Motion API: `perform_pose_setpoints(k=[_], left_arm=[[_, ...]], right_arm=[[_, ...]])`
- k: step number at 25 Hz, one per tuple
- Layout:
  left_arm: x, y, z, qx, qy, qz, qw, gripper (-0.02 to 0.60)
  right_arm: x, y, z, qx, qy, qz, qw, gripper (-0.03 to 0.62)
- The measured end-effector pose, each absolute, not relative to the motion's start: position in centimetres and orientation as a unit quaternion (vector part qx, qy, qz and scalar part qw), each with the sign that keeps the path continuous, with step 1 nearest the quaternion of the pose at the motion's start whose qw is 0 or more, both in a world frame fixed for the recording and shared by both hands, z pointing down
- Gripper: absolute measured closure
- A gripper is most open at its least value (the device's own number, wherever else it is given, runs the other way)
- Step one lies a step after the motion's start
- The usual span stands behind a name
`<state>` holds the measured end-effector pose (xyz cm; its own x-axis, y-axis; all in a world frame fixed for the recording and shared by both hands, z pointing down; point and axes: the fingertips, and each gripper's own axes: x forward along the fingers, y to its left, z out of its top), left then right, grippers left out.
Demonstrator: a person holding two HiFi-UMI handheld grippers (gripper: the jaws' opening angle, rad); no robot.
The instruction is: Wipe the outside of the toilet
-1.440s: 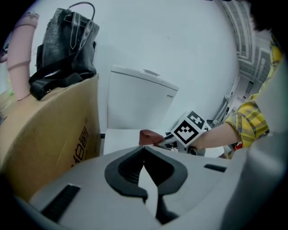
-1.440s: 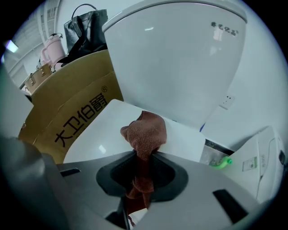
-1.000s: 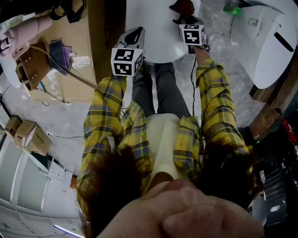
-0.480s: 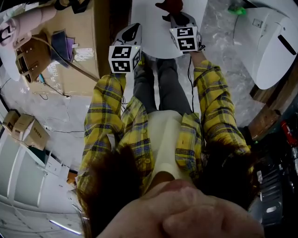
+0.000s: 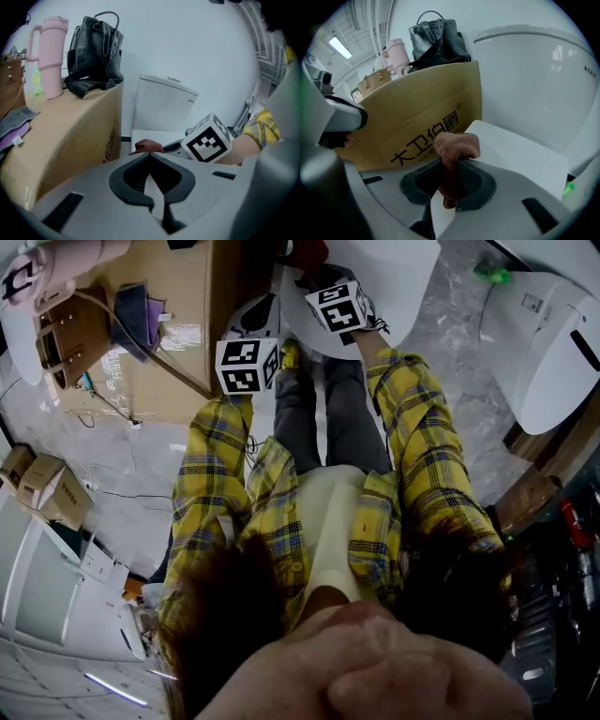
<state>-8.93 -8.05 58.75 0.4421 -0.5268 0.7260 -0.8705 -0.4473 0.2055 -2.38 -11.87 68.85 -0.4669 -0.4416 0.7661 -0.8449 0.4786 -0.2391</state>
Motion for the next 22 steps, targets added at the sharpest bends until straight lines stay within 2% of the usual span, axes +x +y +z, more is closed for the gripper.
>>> perform_pose_setpoints(k=[3, 10, 22], left_arm=[[-9.3, -7.4, 59.0, 0.795, -0.437, 0.299, 0.295, 0.572], [-7.9, -6.7, 59.5, 0.802, -0.421, 0.302, 0.299, 0.572], [-3.0, -6.3, 60.0, 0.827, -0.364, 0.317, 0.287, 0.572]], right_arm=[[-2.3, -11.5, 71.1, 0.405, -0.777, 0.344, 0.339, 0.510], [2.5, -10.0, 72.6, 0.441, -0.734, 0.364, 0.367, 0.510], [11.9, -5.5, 73.6, 0.511, -0.672, 0.393, 0.364, 0.510]])
